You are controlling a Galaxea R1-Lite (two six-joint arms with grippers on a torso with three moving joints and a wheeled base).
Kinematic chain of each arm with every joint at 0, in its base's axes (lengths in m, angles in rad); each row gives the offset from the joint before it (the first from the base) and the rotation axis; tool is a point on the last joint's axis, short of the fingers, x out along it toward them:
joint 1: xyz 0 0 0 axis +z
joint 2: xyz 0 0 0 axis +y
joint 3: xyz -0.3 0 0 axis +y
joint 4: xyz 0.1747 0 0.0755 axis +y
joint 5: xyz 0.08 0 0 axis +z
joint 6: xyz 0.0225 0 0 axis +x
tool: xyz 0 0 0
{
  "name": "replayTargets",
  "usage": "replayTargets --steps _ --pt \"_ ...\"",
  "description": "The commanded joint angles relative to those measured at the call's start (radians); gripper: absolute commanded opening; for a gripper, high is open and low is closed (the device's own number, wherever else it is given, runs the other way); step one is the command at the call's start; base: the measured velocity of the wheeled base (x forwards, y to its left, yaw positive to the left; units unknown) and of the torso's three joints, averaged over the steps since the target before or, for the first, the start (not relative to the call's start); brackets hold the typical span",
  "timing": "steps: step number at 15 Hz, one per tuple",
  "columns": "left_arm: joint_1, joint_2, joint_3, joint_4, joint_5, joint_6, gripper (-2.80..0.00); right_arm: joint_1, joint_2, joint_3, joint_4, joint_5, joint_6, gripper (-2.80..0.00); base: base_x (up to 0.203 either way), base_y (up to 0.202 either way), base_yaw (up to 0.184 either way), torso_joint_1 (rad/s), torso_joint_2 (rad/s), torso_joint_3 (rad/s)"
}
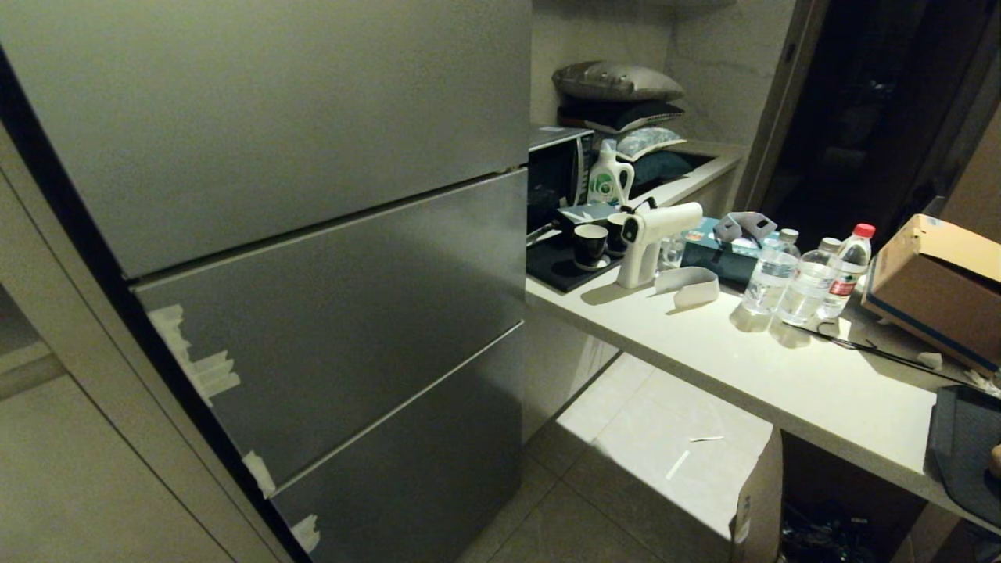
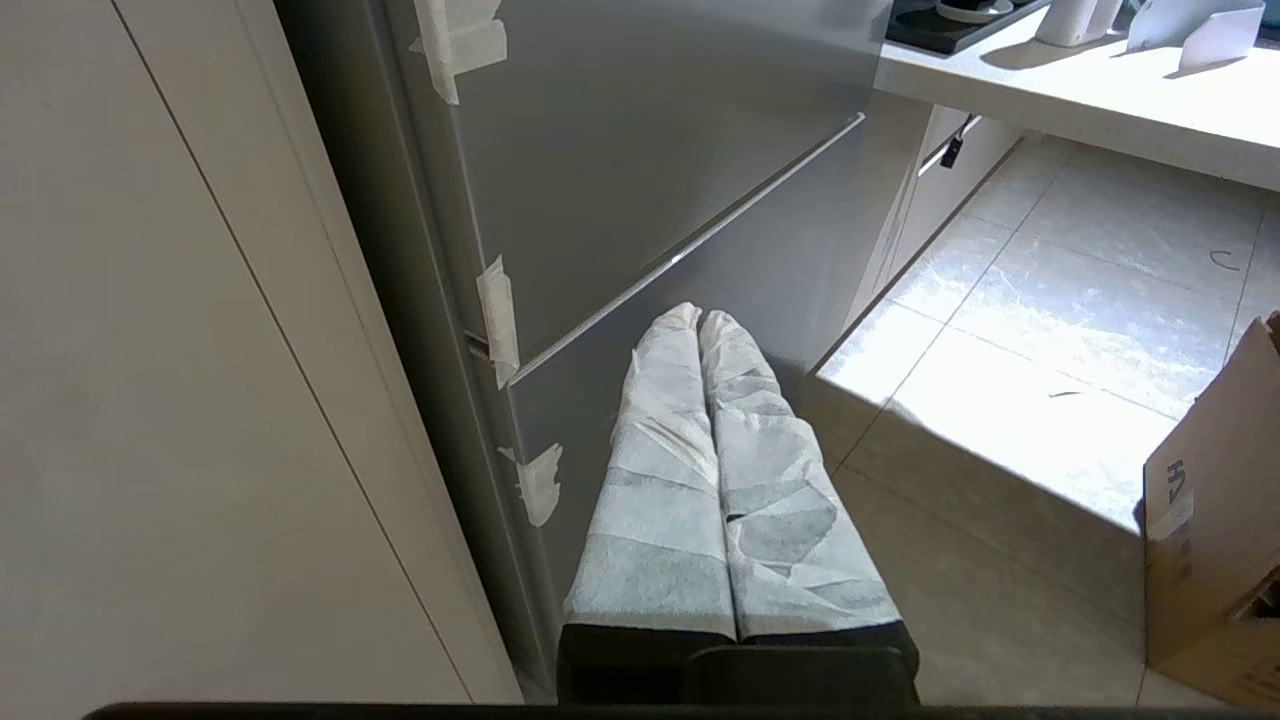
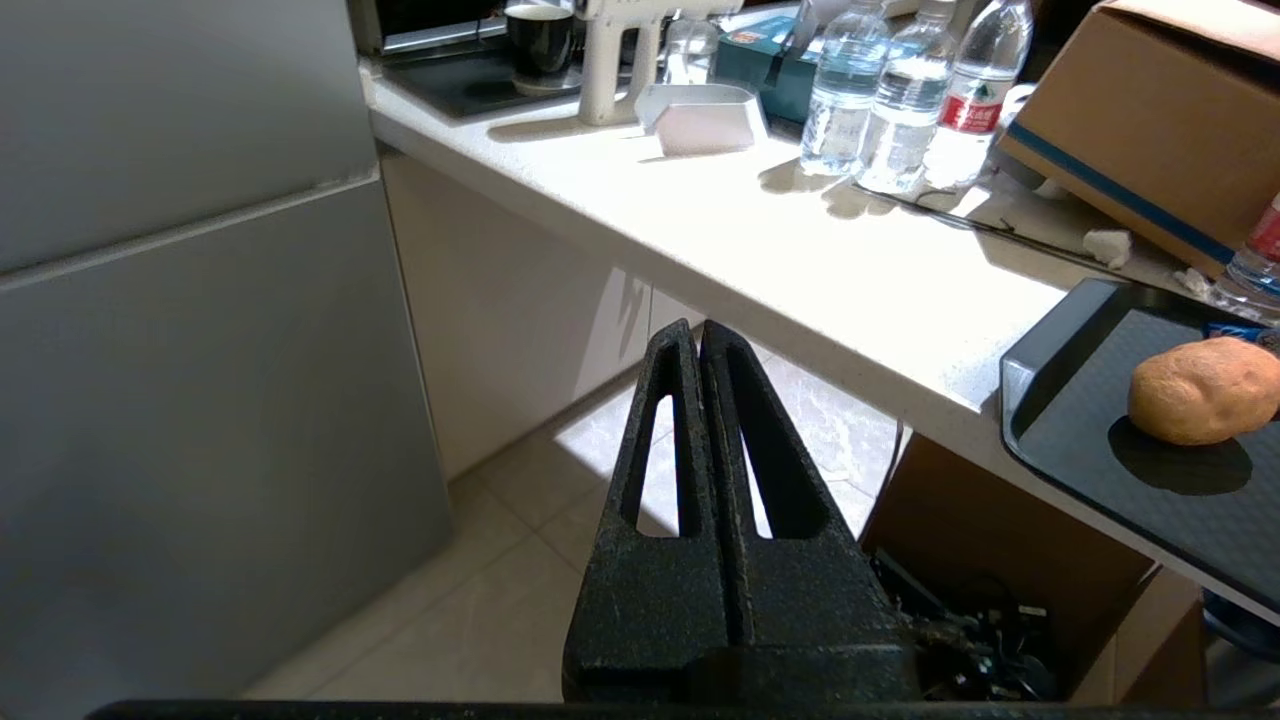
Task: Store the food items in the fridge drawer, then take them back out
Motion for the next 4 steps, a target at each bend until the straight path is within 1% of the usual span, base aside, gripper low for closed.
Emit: replayTargets --steps 1,4 --pt "0.0 -0.004 0.0 0.0 0.0 0.002 -2.8 0.0 0.001 0.031 -0.001 -0.002 0.005 -2.8 0.0 0.0 0.0 0.0 0.0 0.0" --pt "0.0 -0.004 0.0 0.0 0.0 0.002 -2.8 0.0 0.001 0.031 -0.001 -0.005 0.019 -2.8 0.0 0.0 0.0 0.0 0.0 0.0"
